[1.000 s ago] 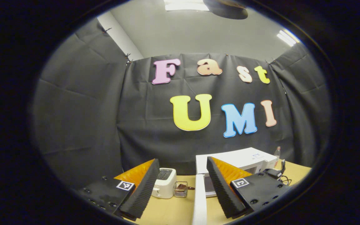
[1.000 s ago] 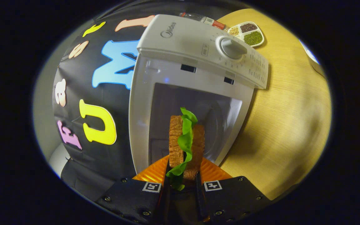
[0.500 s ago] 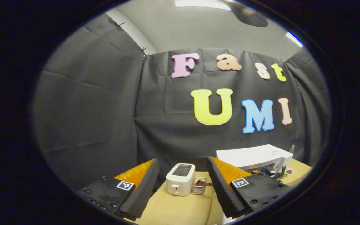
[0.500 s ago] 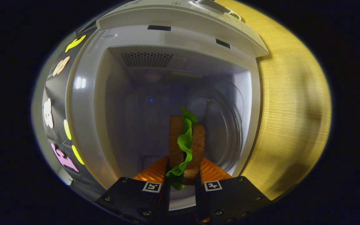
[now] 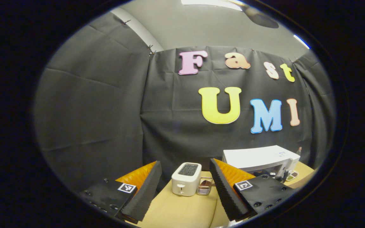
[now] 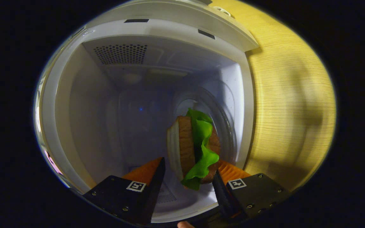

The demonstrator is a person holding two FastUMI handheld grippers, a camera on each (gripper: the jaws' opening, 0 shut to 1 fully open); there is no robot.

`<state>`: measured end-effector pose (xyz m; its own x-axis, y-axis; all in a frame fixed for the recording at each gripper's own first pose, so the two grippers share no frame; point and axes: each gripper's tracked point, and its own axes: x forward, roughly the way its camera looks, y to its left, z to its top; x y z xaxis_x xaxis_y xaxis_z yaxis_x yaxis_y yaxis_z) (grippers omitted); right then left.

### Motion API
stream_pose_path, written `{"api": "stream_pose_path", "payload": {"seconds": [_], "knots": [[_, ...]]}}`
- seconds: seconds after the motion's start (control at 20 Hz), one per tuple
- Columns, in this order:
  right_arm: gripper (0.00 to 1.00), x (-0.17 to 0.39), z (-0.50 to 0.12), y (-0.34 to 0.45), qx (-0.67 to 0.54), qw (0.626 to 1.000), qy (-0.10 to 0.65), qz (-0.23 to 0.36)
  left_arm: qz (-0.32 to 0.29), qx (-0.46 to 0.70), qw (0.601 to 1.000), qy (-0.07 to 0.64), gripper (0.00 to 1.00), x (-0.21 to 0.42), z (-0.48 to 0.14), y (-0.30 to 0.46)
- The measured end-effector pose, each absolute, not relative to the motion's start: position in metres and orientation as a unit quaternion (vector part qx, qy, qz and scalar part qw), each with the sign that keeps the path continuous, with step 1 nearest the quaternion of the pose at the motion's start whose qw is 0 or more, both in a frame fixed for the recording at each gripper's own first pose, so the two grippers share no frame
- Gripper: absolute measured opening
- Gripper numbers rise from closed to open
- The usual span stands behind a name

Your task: Open the microwave oven with the left hand, put the food in, and close the microwave oven.

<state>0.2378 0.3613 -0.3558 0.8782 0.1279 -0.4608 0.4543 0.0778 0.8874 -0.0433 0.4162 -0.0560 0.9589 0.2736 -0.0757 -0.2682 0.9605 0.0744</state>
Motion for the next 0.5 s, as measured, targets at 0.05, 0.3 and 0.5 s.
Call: {"api": "stream_pose_path", "payload": {"seconds": [0.05, 0.3, 0.5], "knots": [[0.79, 0.235, -0.355, 0.360, 0.667, 0.702, 0.222, -0.115, 0.132, 0.032, 0.990, 0.040, 1.00, -0.042, -0.055, 0.412], [0.94, 0.212, -0.350, 0.349, 0.613, 0.742, 0.257, -0.093, 0.120, 0.036, 0.992, 0.033, 0.97, -0.036, -0.052, 0.399], [0.94, 0.187, -0.346, 0.332, 0.557, 0.782, 0.271, -0.066, 0.112, 0.026, 0.993, 0.033, 0.97, -0.035, -0.056, 0.390]]}}
